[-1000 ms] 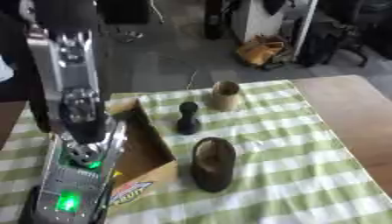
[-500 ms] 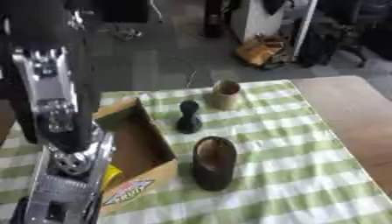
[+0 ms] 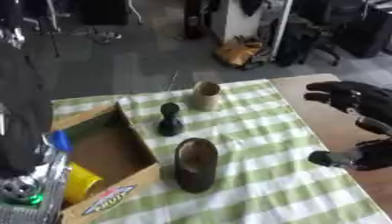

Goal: Pick up objects on the table and place them in the box.

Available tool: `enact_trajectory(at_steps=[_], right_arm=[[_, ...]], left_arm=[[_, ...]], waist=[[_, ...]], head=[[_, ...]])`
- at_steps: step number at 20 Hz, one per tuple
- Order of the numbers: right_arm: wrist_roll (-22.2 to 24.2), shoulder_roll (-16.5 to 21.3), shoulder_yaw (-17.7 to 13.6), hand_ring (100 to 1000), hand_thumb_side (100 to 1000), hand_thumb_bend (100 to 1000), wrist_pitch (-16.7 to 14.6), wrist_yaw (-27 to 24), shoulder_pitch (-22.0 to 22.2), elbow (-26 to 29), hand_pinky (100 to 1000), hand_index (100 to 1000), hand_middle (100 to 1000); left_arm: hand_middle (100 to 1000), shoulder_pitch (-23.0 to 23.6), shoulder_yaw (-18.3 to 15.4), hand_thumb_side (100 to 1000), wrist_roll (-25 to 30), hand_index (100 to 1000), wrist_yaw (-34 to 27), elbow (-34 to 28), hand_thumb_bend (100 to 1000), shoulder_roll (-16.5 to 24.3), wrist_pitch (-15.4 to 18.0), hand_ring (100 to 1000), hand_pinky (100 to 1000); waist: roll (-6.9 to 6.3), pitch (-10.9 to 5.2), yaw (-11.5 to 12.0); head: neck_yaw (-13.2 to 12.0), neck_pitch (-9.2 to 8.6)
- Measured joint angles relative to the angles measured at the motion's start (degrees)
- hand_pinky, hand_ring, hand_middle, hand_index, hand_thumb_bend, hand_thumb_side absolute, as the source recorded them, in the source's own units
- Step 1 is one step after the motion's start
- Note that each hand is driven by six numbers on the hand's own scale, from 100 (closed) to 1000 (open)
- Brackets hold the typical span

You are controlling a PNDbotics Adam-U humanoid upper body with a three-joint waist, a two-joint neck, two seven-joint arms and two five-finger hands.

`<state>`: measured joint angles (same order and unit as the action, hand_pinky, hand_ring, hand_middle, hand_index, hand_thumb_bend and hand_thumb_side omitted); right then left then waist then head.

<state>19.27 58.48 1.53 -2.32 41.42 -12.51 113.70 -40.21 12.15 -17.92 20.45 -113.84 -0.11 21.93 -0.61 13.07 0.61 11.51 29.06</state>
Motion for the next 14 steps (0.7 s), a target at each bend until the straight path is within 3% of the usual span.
enact_trajectory(at_steps=[7, 14], right_arm=[[2.5, 0.2, 2.6, 1000, 1000, 771, 6.3, 2.3, -1.8, -2.4, 952, 1000, 959], [-1.7, 0.2, 3.9, 1000, 996, 846, 8.9, 1.0, -4.3, -6.7, 938, 1000, 968]], left_arm=[[928, 0.0, 0.3, 941, 0.3, 921, -0.7, 0.0, 176, -0.2, -0.2, 1000, 905], [930, 0.0, 0.5, 952, 0.3, 918, -1.4, 0.0, 178, -0.3, -0.3, 1000, 901]], waist=[[0.06, 0.54, 2.6], [0.38, 2.18, 5.8]], head=[[3.4, -0.92], [7.0, -2.03]])
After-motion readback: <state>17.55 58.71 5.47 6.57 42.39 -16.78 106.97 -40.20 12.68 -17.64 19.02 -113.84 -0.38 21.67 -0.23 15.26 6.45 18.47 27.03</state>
